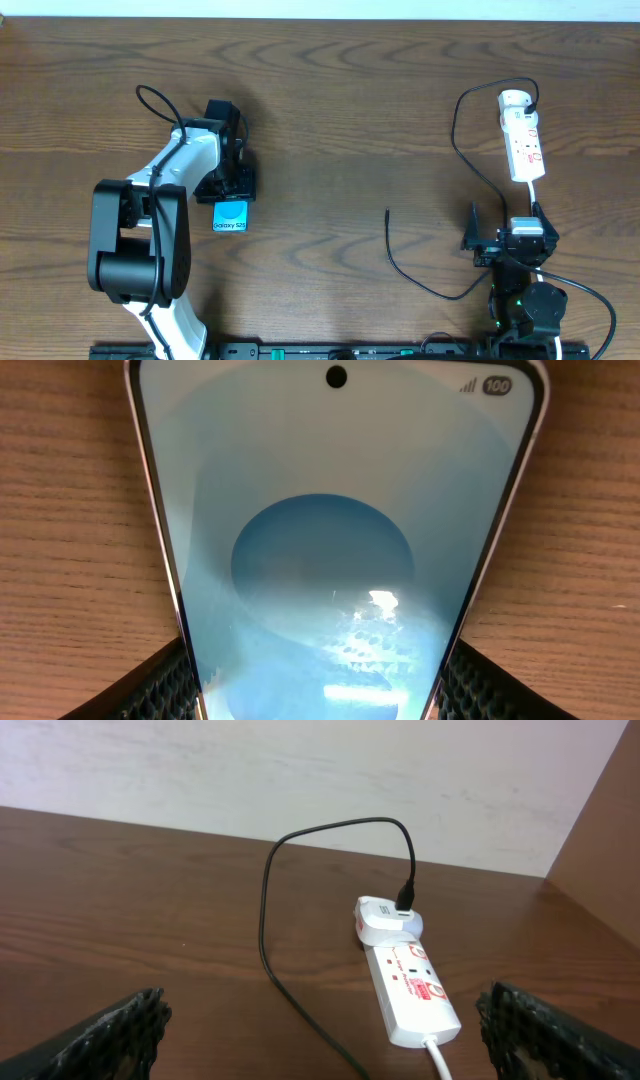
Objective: Plug charger to phone and switch on socket
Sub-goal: 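Close the left gripper on the smartphone's top edge, then lift the smartphone with the left gripper and tilt it upward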
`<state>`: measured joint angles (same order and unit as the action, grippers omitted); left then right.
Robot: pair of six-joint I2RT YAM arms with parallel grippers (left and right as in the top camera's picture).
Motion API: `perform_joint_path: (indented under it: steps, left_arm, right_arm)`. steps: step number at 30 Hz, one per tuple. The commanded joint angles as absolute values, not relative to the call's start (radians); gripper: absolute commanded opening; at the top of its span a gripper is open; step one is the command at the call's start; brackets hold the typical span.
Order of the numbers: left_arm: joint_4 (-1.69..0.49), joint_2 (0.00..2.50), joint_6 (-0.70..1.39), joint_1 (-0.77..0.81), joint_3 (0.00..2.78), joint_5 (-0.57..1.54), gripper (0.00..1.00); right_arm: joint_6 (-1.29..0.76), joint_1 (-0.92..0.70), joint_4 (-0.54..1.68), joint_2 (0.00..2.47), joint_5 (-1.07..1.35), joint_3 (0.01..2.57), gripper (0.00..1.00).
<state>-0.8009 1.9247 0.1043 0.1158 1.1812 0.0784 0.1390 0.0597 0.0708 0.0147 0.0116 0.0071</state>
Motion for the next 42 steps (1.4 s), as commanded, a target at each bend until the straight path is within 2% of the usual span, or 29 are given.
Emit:
perform_joint_path:
  steps: [1, 17, 42]
  left_arm:
    - [-0.783, 1.988, 0.109, 0.117, 1.125, 0.104, 0.07]
    - [-0.776, 1.927, 0.109, 0.117, 1.152, 0.104, 0.07]
    - [-0.776, 1.620, 0.148, 0.117, 1.153, 0.125, 0.07]
  right_arm:
    - [0.128, 0.066, 0.075, 0.010, 0.014, 0.006, 0.99]
    - [0.128, 0.066, 0.075, 0.010, 0.014, 0.006, 0.99]
    - [0.128, 0.066, 0.075, 0.010, 0.014, 0.006, 0.99]
